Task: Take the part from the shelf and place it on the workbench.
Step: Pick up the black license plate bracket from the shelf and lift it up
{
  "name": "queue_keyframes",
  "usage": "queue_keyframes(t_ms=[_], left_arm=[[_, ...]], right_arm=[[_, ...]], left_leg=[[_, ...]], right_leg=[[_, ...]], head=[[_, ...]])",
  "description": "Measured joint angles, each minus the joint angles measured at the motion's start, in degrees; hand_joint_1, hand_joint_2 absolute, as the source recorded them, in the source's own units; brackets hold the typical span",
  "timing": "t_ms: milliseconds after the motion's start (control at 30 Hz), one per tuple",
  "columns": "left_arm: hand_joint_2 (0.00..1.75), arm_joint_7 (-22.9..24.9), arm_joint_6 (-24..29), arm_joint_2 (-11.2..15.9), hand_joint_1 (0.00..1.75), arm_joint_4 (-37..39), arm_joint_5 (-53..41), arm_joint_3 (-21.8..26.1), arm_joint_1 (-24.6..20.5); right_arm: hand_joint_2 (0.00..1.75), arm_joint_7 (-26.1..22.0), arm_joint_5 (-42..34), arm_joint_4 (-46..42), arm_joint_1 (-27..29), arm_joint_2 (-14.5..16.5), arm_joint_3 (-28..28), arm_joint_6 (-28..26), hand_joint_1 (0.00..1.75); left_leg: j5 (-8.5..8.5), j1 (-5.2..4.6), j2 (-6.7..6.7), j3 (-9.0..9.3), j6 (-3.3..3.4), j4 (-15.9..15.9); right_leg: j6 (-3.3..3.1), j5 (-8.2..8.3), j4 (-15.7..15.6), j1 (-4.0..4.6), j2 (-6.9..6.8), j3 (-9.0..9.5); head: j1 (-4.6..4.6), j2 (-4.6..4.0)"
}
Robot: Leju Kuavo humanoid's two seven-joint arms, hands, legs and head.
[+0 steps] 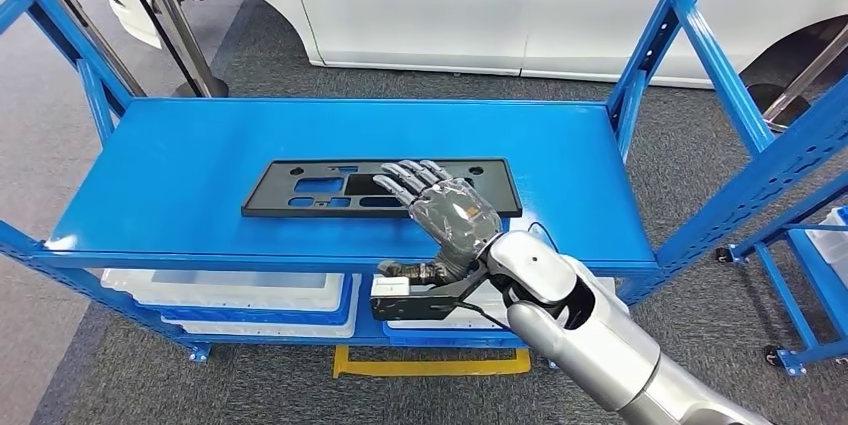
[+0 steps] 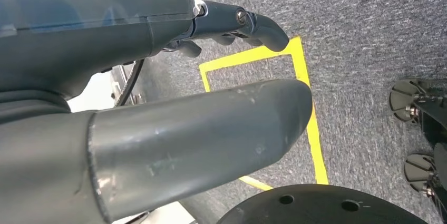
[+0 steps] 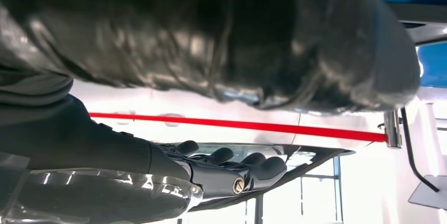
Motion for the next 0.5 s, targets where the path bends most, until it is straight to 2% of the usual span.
queue_keyframes(t_ms=[67,100,167,200,233,267,300,367,400,433,500], left_arm=[[0.0,0.0,0.0,0.0,0.0,0.0,0.0,-0.2,0.0],[0.0,0.0,0.0,0.0,0.0,0.0,0.0,-0.2,0.0],[0.0,0.0,-0.1,0.0,0.0,0.0,0.0,-0.4,0.0],[0.0,0.0,-0.1,0.0,0.0,0.0,0.0,-0.6,0.0],[0.0,0.0,-0.1,0.0,0.0,0.0,0.0,-0.7,0.0],[0.0,0.0,-0.1,0.0,0.0,0.0,0.0,-0.8,0.0],[0.0,0.0,-0.1,0.0,0.0,0.0,0.0,-0.8,0.0],[0.0,0.0,-0.2,0.0,0.0,0.0,0.0,-0.9,0.0],[0.0,0.0,-0.2,0.0,0.0,0.0,0.0,-1.0,0.0],[0.0,0.0,-0.2,0.0,0.0,0.0,0.0,-1.0,0.0],[0.0,0.0,-0.2,0.0,0.0,0.0,0.0,-1.1,0.0]], right_arm=[[0.0,0.0,0.1,0.1,0.0,0.2,0.0,-0.2,0.0],[0.0,0.0,0.2,0.2,0.0,0.2,0.0,-0.3,0.0],[0.0,0.0,0.3,0.3,0.2,0.3,-0.1,-0.4,0.0],[0.0,0.0,0.3,0.5,0.4,0.3,-0.1,-0.4,0.0],[0.0,0.0,0.3,0.6,0.6,0.3,-0.1,-0.5,0.0],[0.0,0.0,0.3,0.8,0.7,0.3,-0.1,-0.5,0.0],[0.0,0.0,0.4,0.9,0.7,0.3,-0.1,-0.5,0.0],[0.0,0.0,0.4,1.0,0.7,0.3,-0.1,-0.5,0.0],[0.0,0.0,0.4,1.0,0.7,0.3,-0.1,-0.5,0.0],[0.0,0.0,0.4,1.0,0.7,0.3,-0.1,-0.6,0.0],[0.0,0.0,0.4,1.1,0.8,0.5,-0.1,-0.6,0.0]], left_leg=[[0.48,0.36,0.25,0.52,0.43,-1.0],[0.71,0.54,0.41,0.77,0.63,-1.4],[0.8,0.57,0.67,0.93,0.82,-1.7],[0.72,0.56,0.73,0.93,0.83,-1.6],[0.6,0.57,0.77,0.95,0.8,-1.5],[0.41,0.59,0.77,1.0,0.71,-1.4],[0.14,0.63,0.75,1.08,0.55,-1.1],[-0.64,0.63,0.66,1.1,0.0,-0.3],[-0.96,0.59,0.61,0.99,-0.37,0.0],[-1.2,0.54,0.58,0.87,-0.74,0.3],[-1.43,0.6,0.55,0.87,-1.44,0.2]], right_leg=[[0.43,-0.82,0.9,0.18,-0.2,-0.3],[0.63,-2.06,2.9,0.25,-0.41,-1.19],[0.94,-5.61,10.0,0.1,-0.89,-4.73],[1.1,-6.81,13.5,-0.06,-0.98,-6.56],[1.23,-7.0,15.4,-0.23,-1.07,-7.68],[1.33,-5.98,15.1,-0.43,-1.16,-7.67],[1.39,-4.03,12.5,-0.63,-1.24,-6.54],[1.31,-0.63,5.0,-0.78,-1.23,-3.0],[1.07,0.03,2.6,-0.72,-1.17,-1.85],[0.75,-0.02,1.5,-0.57,-1.1,-1.35],[-0.04,-0.35,1.5,-0.36,-1.05,-1.33]], head=[[0.02,0.0],[0.04,0.0],[0.07,0.0],[0.07,0.0],[0.07,0.0],[0.07,0.0],[0.07,0.0],[0.07,0.0],[0.06,0.0],[0.05,0.0],[0.04,0.0]])
